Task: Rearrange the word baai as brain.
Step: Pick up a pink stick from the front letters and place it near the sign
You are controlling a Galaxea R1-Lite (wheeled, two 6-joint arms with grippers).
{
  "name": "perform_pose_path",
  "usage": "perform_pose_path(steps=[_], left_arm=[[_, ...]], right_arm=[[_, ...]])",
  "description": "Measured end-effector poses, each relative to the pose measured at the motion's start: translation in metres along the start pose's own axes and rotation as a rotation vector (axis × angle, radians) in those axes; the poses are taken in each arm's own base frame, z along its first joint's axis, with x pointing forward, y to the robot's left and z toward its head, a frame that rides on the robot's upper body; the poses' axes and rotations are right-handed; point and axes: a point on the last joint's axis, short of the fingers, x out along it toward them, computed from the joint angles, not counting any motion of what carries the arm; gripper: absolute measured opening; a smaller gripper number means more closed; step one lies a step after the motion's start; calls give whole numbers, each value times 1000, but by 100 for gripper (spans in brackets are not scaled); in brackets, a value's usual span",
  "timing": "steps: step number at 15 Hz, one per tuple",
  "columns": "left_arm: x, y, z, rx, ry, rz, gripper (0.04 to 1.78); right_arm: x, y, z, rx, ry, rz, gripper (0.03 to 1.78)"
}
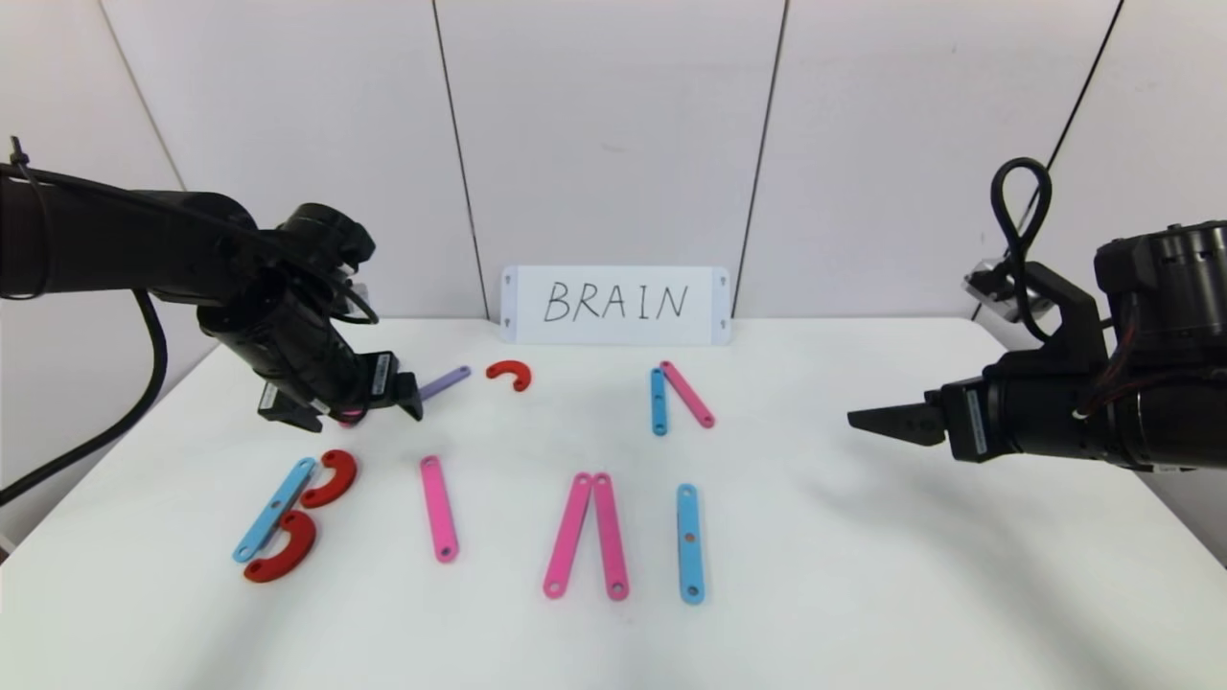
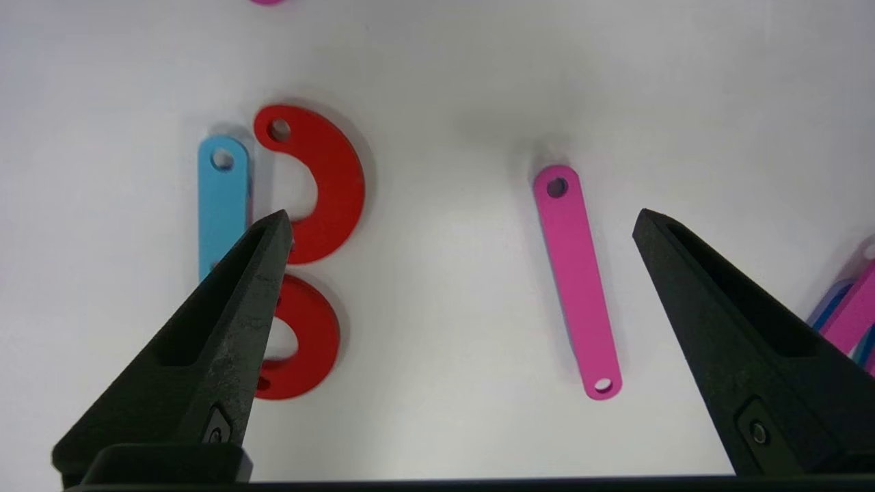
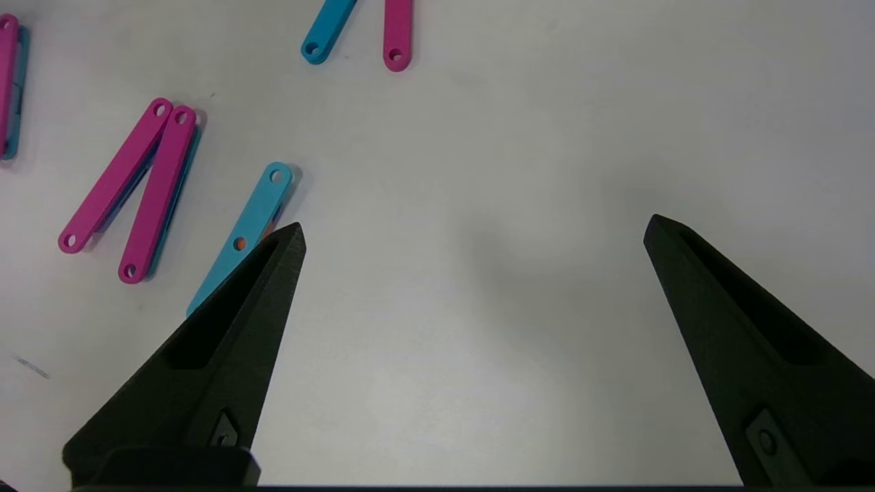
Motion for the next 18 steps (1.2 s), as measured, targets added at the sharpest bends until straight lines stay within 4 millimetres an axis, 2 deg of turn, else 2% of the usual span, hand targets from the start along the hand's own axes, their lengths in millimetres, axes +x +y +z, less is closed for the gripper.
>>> perform_pose_path(steps=[3, 7, 12, 18], left_arm=[[-5, -27, -23, -26, -14, 19, 175], [7, -43, -46, -25, -41, 34, 175], [21, -49, -57, -38, 9, 50, 175], [38, -51, -60, -76, 5, 40, 175]], right_arm=[[0, 0, 0, 1, -1, -1, 173], [0, 0, -1, 2, 3, -2, 173], [0, 0, -2, 3, 6, -2, 173], [0, -1, -2, 4, 7, -1, 173]])
